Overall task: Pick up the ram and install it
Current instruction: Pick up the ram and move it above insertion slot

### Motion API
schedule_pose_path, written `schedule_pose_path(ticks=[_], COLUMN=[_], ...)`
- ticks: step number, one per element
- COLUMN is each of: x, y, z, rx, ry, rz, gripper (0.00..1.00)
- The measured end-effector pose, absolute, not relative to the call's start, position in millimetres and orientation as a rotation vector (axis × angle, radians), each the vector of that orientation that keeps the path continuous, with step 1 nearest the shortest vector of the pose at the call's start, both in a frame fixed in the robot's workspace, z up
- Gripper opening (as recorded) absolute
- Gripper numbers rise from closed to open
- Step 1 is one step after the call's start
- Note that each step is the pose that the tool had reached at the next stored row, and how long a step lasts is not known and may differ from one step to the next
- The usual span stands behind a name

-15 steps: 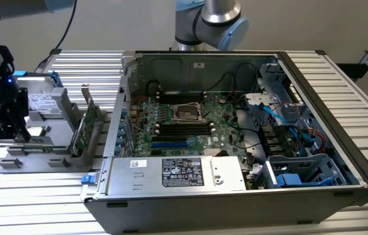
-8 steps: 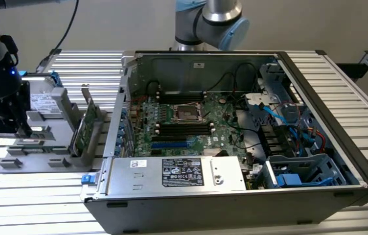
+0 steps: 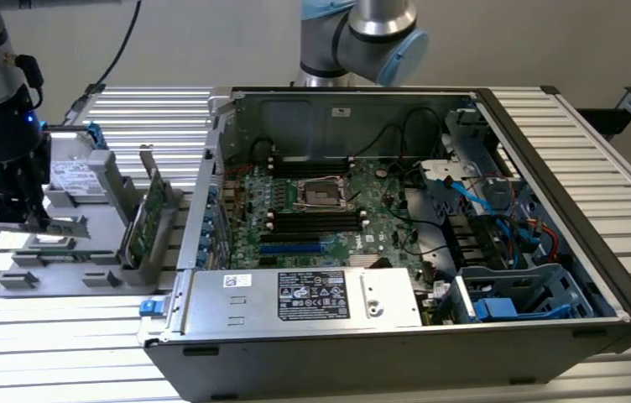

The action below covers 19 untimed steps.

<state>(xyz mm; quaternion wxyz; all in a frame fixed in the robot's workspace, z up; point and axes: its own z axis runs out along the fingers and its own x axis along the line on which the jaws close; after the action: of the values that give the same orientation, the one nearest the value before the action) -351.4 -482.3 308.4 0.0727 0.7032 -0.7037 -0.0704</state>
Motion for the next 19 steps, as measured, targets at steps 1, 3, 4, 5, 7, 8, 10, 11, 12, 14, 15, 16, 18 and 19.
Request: schedule_pose_path(ticks=[1, 3, 4, 5, 7, 8, 10, 11, 12, 14, 15, 16, 18, 19], x=[-349.2, -344.1, -342.2, -340.7, -338.3, -337.6, -336.9, -336.8, -336.7, -336.8, -336.7, -336.5, -335.7, -334.9], y=[-482.0, -481.6, -481.6, -481.6, -481.9, -482.1, -482.8, -483.3, -483.7, -484.2, -484.5, -484.7, -484.9, -485.0], z=[312.9, 322.0, 326.6, 331.3, 338.8, 340.8, 343.0, 343.7, 344.0, 344.2, 344.2, 344.3, 344.1, 344.5], rx=[2.112, 2.112, 2.113, 2.115, 2.122, 2.125, 2.133, 2.139, 2.144, 2.154, 2.16, 2.165, 2.17, 2.172], ry=[-2.114, -2.114, -2.114, -2.114, -2.114, -2.114, -2.111, -2.11, -2.108, -2.106, -2.106, -2.107, -2.109, -2.109], rz=[-0.212, -0.212, -0.212, -0.216, -0.224, -0.227, -0.234, -0.238, -0.24, -0.238, -0.235, -0.231, -0.226, -0.227], gripper=[0.13, 0.13, 0.13, 0.13, 0.13, 0.13, 0.13, 0.13, 0.13, 0.13, 0.13, 0.13, 0.13, 0.13])
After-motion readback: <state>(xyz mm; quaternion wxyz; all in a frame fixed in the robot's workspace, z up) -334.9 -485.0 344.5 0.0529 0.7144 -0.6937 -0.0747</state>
